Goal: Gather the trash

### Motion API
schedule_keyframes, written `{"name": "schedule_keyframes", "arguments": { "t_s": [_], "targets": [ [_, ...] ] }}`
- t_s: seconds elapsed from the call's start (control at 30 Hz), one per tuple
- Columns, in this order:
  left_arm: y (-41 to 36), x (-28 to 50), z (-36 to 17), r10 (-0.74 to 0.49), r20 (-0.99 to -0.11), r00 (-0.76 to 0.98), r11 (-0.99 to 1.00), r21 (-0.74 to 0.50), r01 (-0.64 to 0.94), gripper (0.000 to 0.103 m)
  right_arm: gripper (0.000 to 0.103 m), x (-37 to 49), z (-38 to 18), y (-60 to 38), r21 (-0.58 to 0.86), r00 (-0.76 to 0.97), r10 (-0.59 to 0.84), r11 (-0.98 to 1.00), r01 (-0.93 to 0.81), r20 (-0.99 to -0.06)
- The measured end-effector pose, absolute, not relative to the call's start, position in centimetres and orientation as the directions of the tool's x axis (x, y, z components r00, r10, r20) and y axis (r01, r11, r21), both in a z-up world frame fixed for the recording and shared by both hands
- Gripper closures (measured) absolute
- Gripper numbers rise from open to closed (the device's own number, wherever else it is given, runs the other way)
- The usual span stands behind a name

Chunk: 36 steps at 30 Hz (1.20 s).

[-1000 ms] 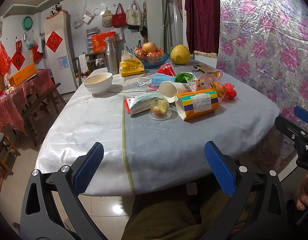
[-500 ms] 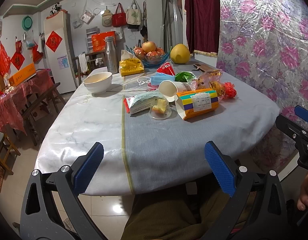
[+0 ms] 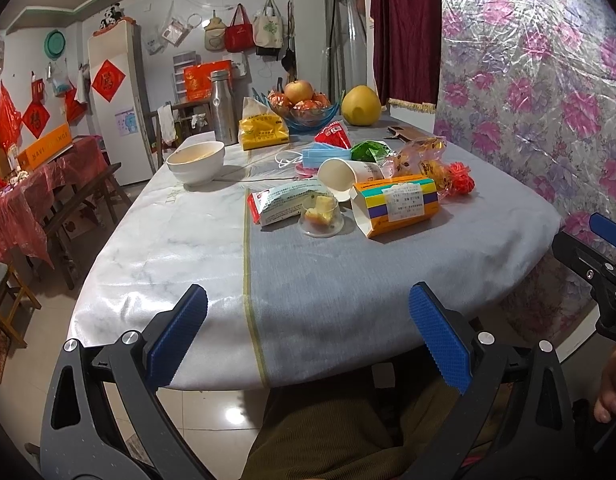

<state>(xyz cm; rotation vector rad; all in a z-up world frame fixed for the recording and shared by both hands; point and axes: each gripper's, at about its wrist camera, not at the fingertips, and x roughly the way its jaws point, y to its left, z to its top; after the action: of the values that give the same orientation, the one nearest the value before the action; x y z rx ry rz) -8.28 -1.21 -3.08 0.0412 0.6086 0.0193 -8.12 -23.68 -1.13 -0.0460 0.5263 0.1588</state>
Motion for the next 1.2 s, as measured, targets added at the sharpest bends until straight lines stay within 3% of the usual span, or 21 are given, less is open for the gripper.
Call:
{"name": "schedule_keyframes", "arguments": {
  "t_s": [0.23, 0.57, 1.2],
  "targets": [
    [-1.2, -8.1, -3.2, 0.031, -0.576, 0.817, 0.999, 0.045, -0.007, 0.006, 0.005, -7.9, -1.2, -24.0, 0.011, 0.846, 0.145, 0.987, -0.162, -0.513],
    [-1.3, -7.4, -3.9, 0.033, -0.597, 0.801, 0.999, 0.045, -0.008, 0.006, 0.005, -7.1, -2.2, -24.2, -0.088, 0.851, 0.095, 0.983, -0.164, -0.517],
    [1.4, -2.0, -8.8, 0.060, -0.710, 0.702, 0.998, 0.031, -0.054, 0.006, 0.005, 0.2, -7.9, -23.8, 0.046, 0.725, 0.224, 0.965, -0.257, -0.651]
  ]
}}
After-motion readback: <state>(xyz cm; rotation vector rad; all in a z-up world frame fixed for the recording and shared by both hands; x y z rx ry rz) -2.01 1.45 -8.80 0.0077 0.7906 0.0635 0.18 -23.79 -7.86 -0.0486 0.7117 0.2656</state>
